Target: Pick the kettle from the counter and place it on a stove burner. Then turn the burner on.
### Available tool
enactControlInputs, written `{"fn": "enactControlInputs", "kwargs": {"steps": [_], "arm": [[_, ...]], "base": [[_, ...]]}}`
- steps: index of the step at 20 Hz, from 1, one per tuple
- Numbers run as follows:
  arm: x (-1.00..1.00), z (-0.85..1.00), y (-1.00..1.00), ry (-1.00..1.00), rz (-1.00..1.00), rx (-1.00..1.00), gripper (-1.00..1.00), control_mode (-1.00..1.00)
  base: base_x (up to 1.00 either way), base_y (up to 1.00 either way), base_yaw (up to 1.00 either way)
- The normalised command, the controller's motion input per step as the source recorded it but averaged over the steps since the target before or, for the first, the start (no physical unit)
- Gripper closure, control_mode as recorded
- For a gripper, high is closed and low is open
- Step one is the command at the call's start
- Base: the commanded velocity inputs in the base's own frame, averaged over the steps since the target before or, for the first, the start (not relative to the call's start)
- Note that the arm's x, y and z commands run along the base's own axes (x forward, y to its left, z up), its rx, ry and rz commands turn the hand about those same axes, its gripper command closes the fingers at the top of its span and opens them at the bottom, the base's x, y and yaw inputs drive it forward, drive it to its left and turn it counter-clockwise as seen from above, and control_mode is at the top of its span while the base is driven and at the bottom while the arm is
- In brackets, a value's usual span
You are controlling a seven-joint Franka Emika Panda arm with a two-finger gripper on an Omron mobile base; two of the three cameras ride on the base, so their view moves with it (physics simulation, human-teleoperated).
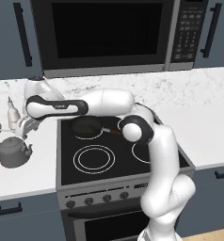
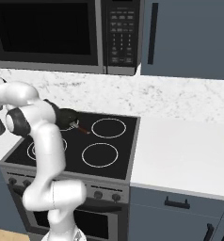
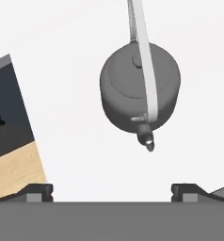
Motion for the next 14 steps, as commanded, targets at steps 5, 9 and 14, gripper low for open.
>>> {"fn": "enactControlInputs", "kwargs": {"steps": [5, 9, 14], "arm": [[0.16, -0.32, 0.14, -0.02, 0.03, 0.0, -1.0, -1.0], [0.01, -0.11, 0.01, -0.08, 0.02, 0.0, -1.0, -1.0], [0.09, -0.07, 0.07, -0.09, 0.02, 0.0, -1.0, -1.0]], "base": [[0.0, 0.0, 0.0], [0.0, 0.0, 0.0], [0.0, 0.0, 0.0]]}}
